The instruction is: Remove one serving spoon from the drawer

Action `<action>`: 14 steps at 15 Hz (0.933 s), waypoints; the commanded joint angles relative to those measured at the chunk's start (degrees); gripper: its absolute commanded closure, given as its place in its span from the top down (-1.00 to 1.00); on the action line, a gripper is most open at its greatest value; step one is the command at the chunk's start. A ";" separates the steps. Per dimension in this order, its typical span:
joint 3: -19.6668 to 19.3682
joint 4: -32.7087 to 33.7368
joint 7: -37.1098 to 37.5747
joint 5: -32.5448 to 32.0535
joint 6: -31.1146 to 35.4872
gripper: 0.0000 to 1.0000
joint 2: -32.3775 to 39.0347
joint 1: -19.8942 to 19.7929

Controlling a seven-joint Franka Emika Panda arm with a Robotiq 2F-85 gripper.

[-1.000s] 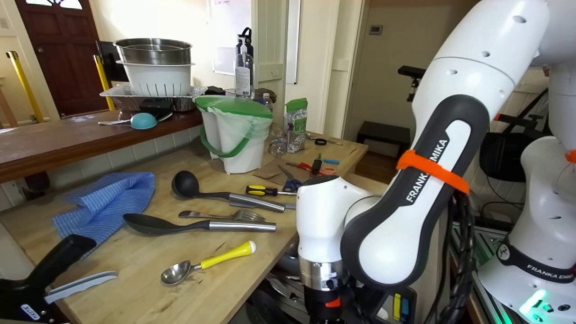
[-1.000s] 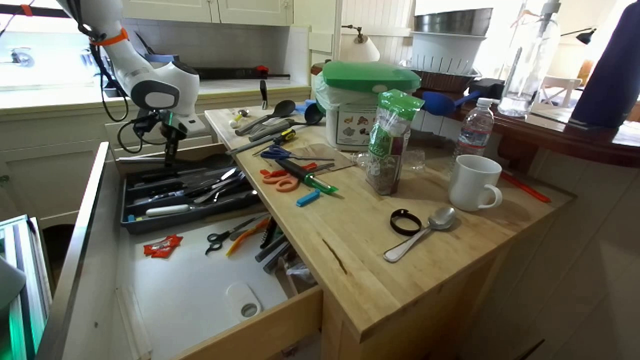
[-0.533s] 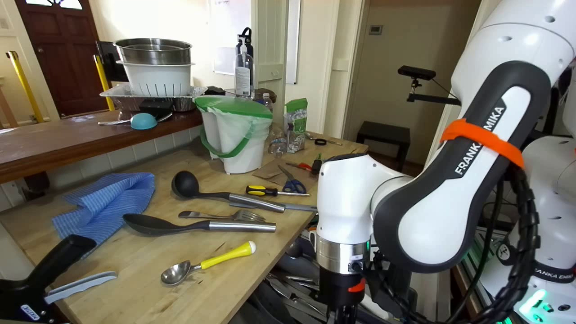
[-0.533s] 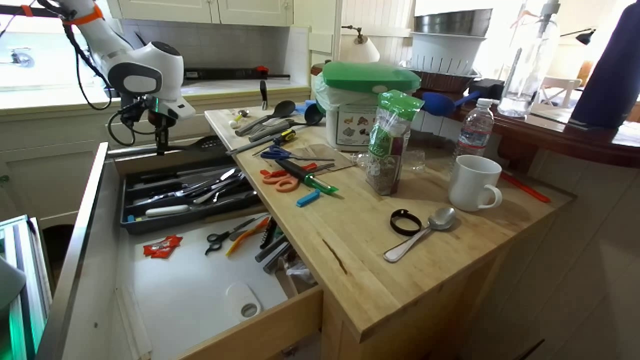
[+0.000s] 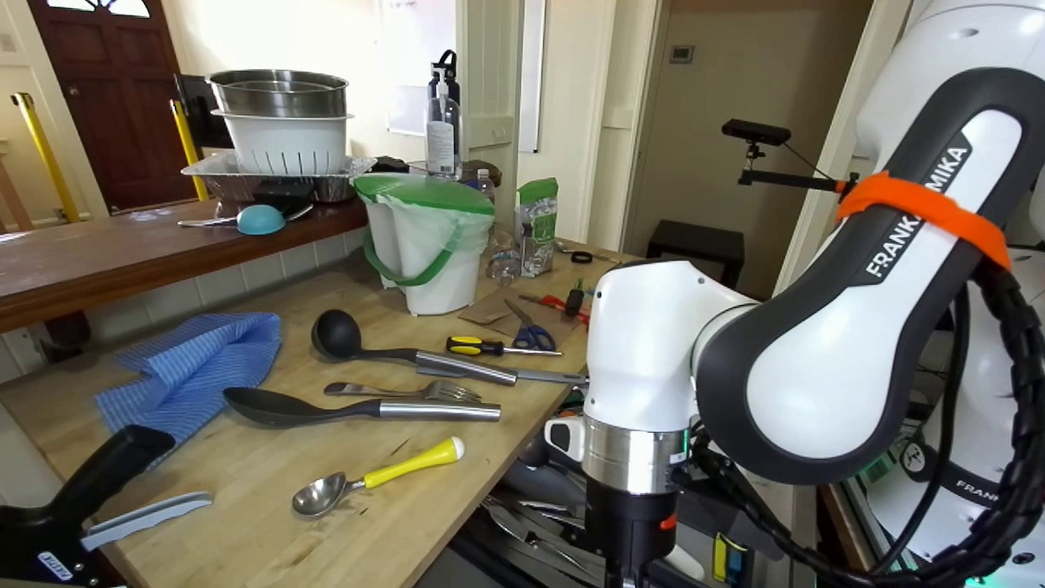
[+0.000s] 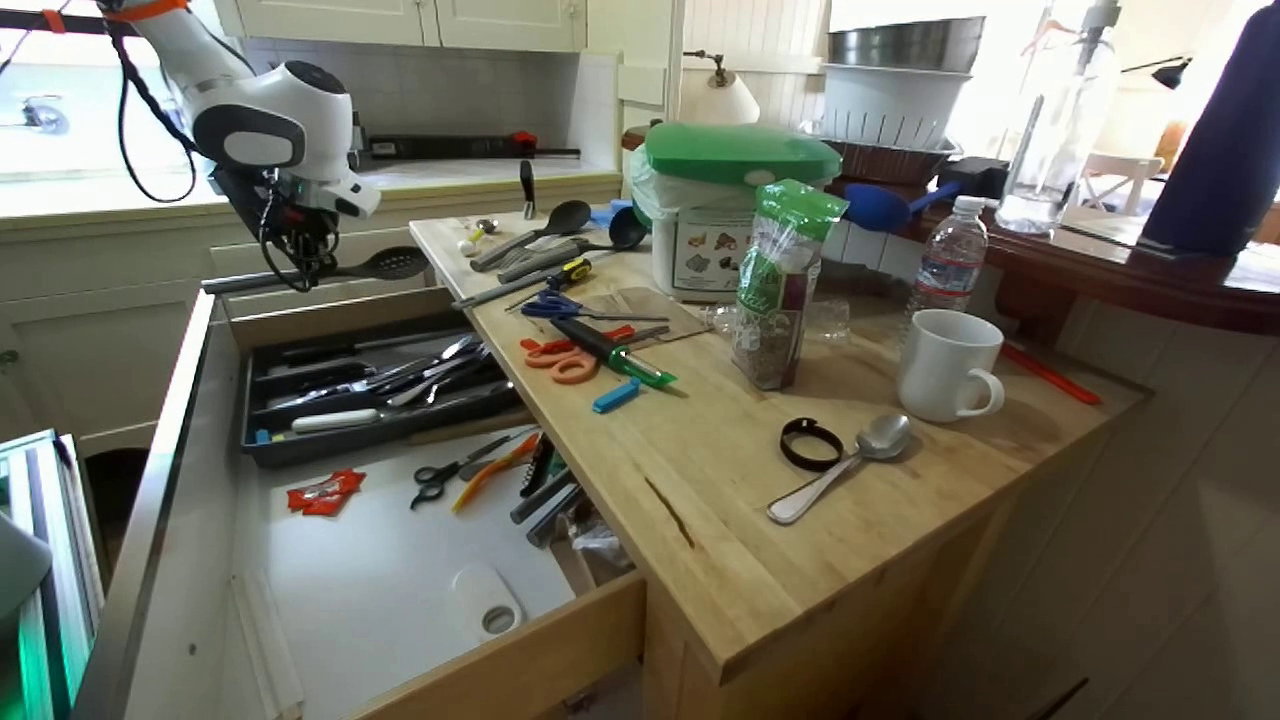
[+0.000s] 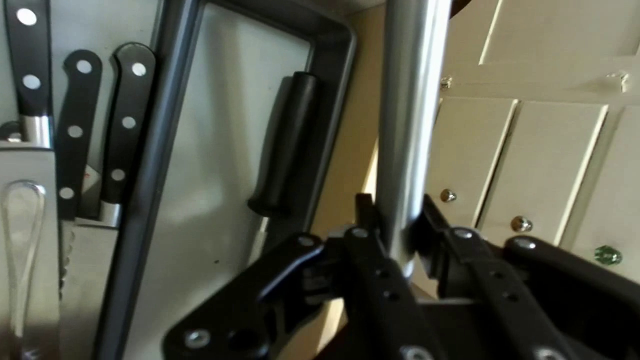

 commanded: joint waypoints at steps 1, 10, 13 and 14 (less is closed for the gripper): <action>0.58 3.12 -11.82 2.78 -4.75 -0.88 1.17 -0.68; -6.51 4.86 -2.81 -23.62 -10.90 -0.88 -2.89 1.75; -8.68 4.70 0.98 -33.26 -12.70 -0.88 -5.99 1.91; -9.11 4.56 1.16 -35.80 -13.04 -0.88 -7.23 1.75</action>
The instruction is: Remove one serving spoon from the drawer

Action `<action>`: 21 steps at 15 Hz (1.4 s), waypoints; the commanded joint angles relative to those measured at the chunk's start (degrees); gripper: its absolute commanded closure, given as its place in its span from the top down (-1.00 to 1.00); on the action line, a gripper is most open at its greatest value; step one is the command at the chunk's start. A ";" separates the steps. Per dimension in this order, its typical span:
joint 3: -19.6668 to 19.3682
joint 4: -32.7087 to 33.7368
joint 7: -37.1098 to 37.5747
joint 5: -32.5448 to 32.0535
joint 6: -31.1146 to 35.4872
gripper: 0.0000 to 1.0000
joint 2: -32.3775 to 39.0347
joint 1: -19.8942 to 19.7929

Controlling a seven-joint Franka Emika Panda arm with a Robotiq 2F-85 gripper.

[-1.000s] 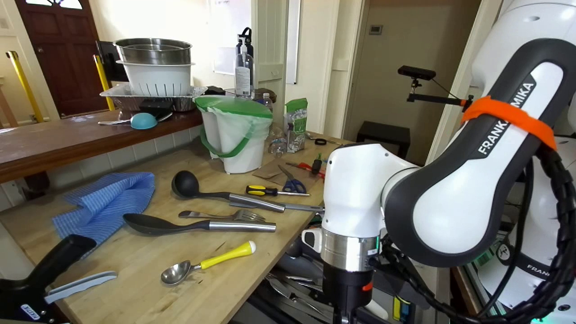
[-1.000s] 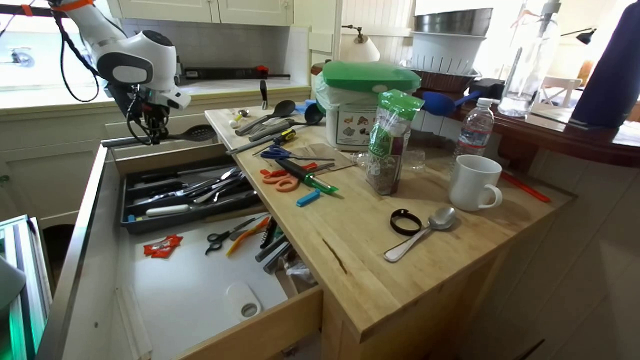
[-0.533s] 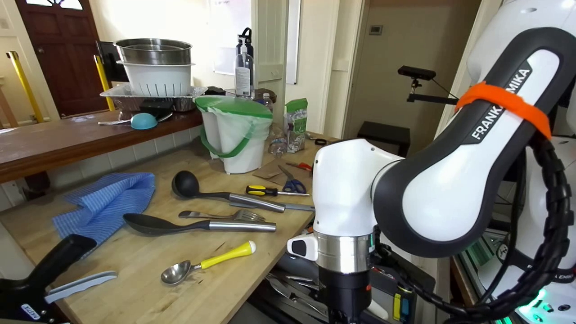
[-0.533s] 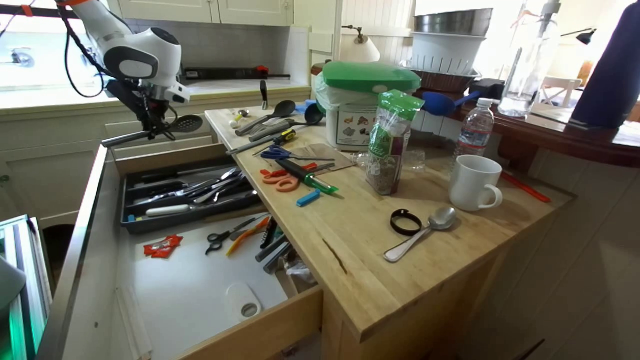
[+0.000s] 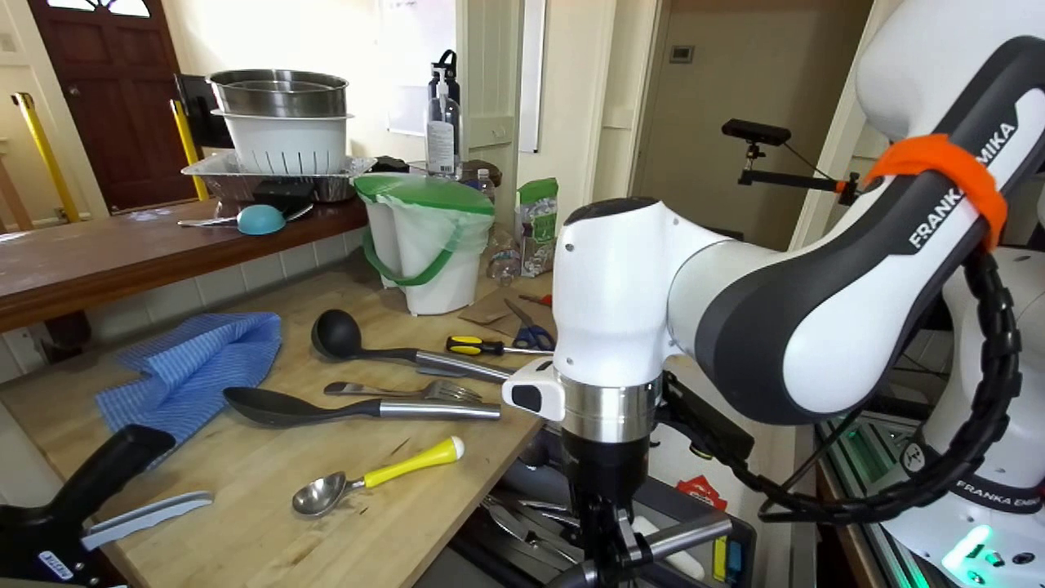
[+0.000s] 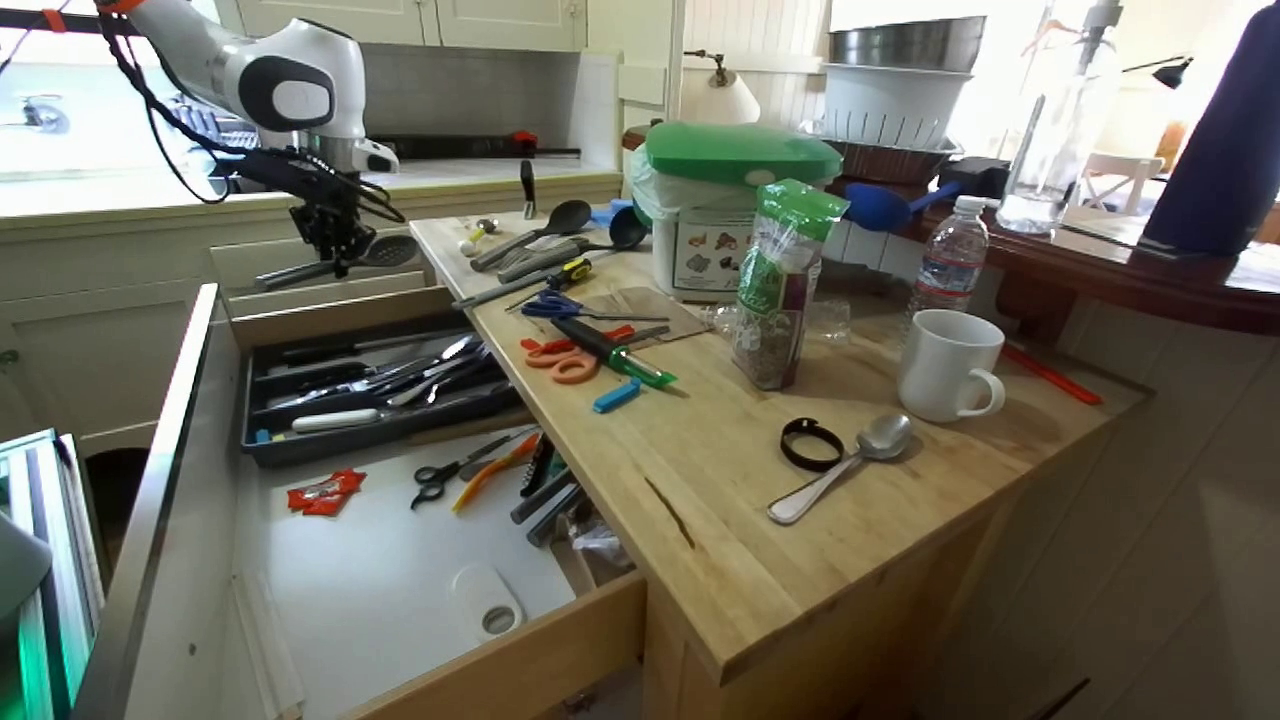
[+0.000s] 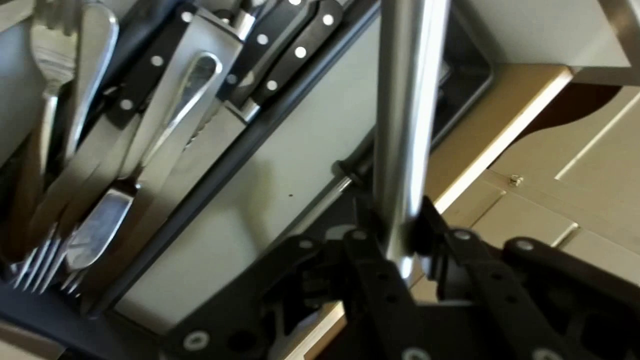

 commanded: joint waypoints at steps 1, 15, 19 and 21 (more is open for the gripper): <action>-3.44 -0.27 6.10 -10.07 -2.11 -0.88 -5.50 0.29; -1.02 21.26 -29.66 4.91 -12.74 -0.88 9.28 -4.20; 1.38 28.75 -37.85 6.10 -15.61 -0.88 16.02 -4.68; 2.00 32.06 -40.15 5.06 -16.85 -0.88 18.62 -4.36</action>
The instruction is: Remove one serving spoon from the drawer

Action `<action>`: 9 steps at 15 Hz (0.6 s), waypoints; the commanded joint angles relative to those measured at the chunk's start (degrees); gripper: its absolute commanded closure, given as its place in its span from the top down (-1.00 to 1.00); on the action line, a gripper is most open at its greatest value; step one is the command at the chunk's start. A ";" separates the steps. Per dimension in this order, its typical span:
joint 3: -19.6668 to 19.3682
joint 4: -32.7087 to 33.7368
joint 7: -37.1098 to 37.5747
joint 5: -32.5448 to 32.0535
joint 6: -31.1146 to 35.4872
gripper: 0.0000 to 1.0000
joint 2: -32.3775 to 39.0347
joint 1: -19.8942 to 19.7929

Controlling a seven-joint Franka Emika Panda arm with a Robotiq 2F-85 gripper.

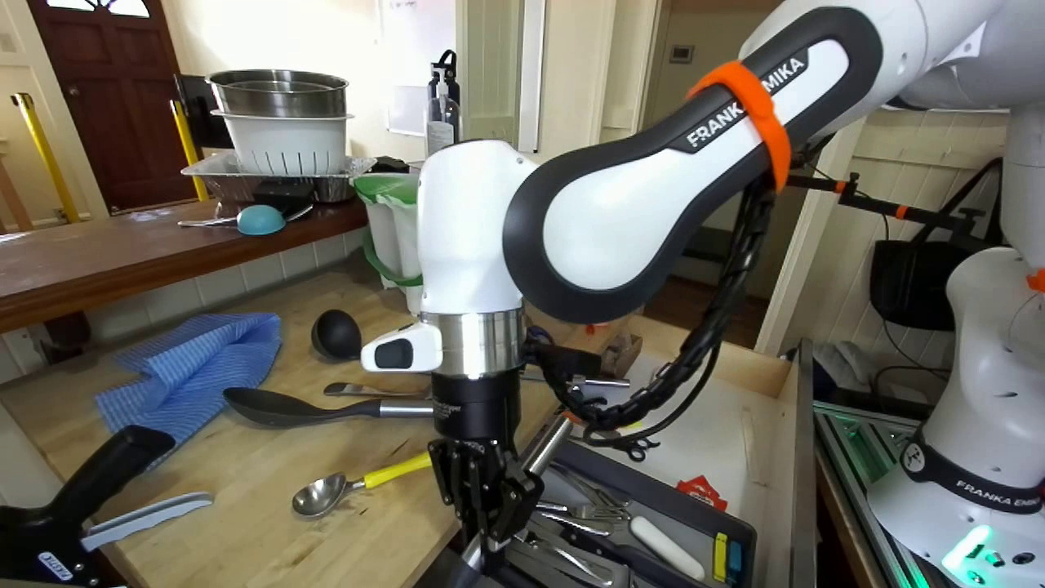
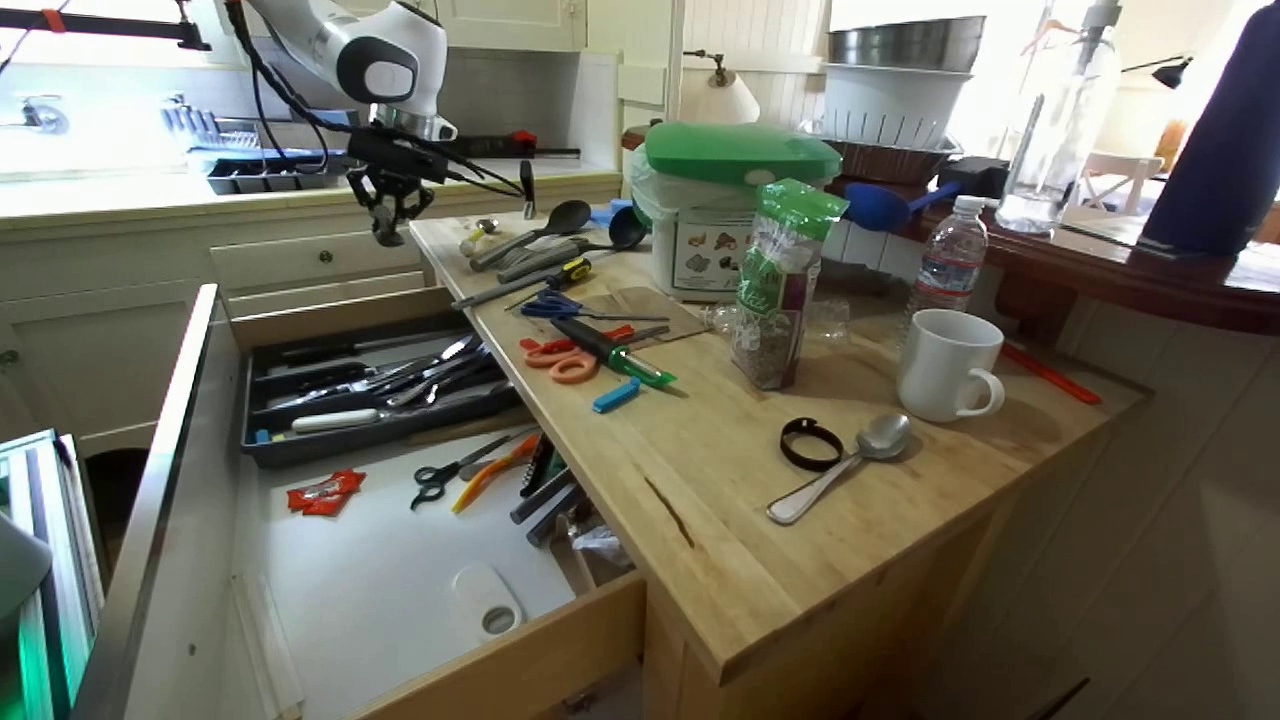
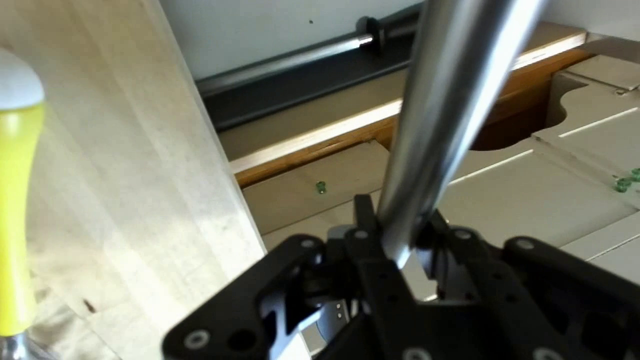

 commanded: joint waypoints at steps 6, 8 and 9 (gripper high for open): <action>1.62 6.75 -9.79 -2.73 6.12 -0.88 4.14 0.61; 2.02 4.65 -10.68 -2.14 10.93 -0.88 2.37 0.02; 2.32 3.68 -11.15 -1.59 13.66 -0.88 1.63 -0.34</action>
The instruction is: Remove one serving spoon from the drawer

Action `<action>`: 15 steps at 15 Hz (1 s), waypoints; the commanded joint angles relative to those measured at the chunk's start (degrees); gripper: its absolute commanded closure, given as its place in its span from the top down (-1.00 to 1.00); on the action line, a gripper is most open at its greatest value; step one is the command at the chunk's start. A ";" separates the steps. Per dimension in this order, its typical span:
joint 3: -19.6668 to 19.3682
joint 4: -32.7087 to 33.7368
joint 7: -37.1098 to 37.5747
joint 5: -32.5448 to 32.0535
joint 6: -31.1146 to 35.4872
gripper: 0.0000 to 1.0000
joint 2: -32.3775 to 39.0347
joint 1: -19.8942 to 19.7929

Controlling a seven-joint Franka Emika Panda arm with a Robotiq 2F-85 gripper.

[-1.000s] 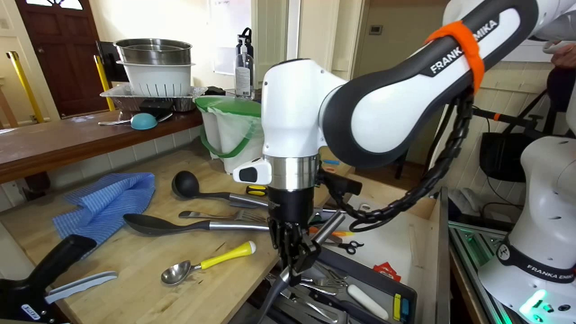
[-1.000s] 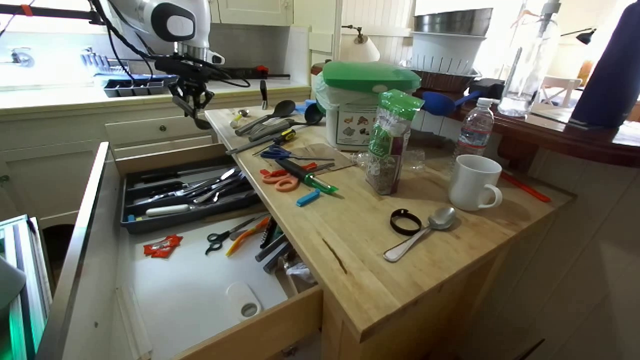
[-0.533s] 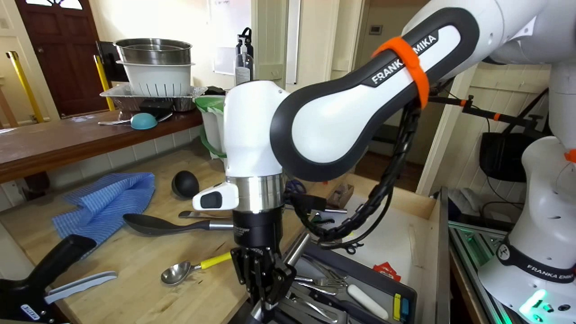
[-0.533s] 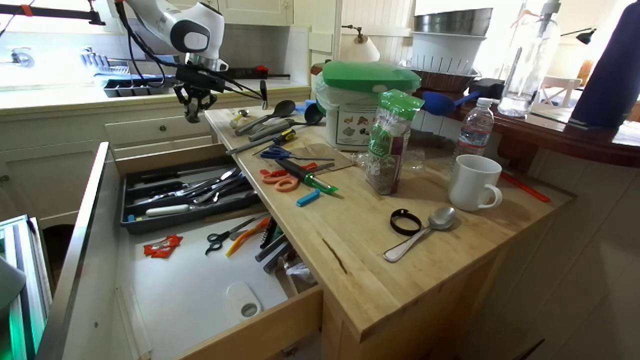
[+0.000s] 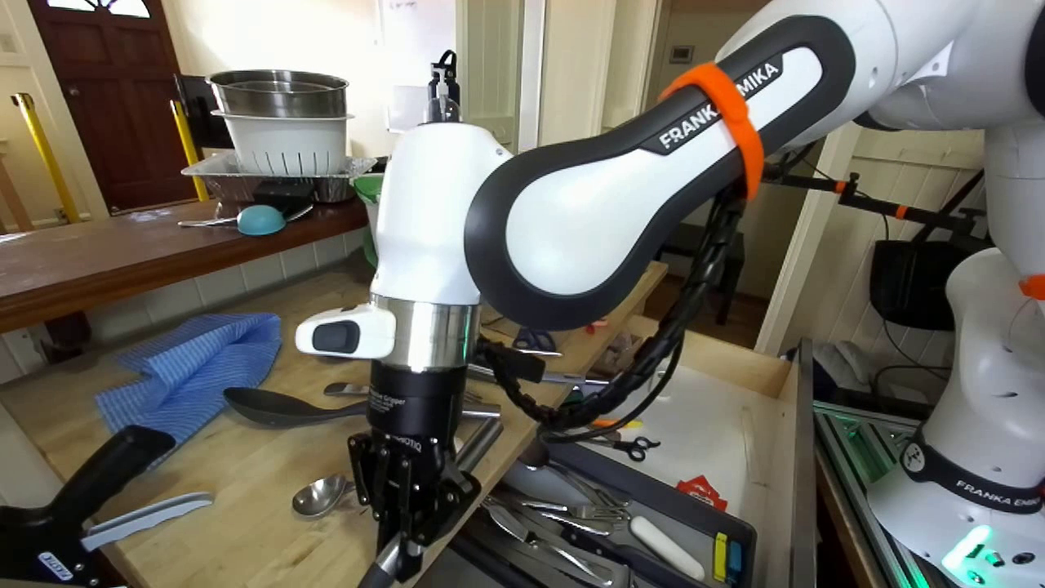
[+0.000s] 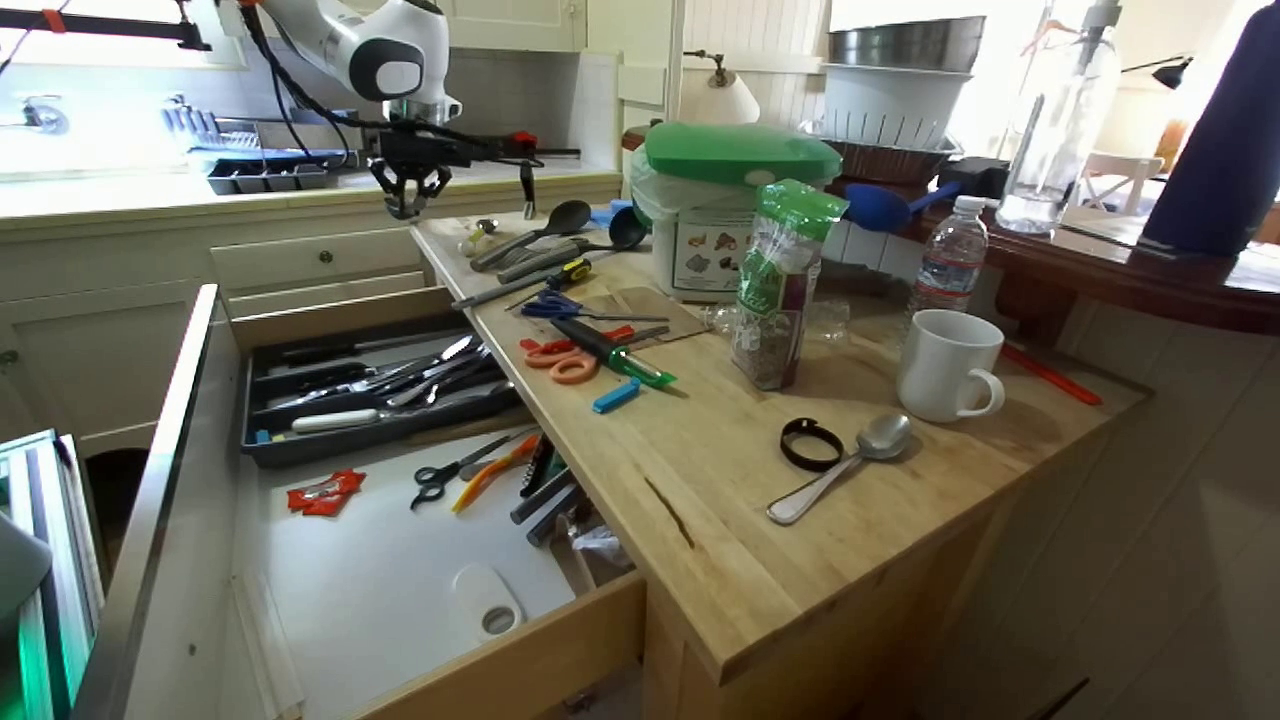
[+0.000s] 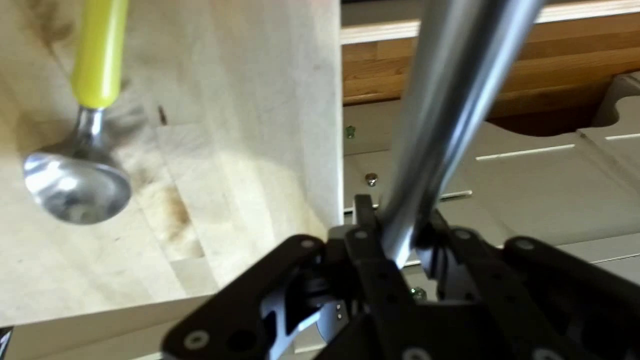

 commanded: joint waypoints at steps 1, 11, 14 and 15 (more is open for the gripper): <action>0.62 -4.99 -1.33 0.24 9.44 -0.88 -4.25 -0.80; -15.14 -22.24 36.92 -30.62 17.24 -0.88 -19.73 9.68; -22.74 -23.57 49.26 -40.26 15.81 -0.88 -22.61 15.78; -24.00 -23.21 53.51 -42.51 13.87 -0.88 -22.99 16.97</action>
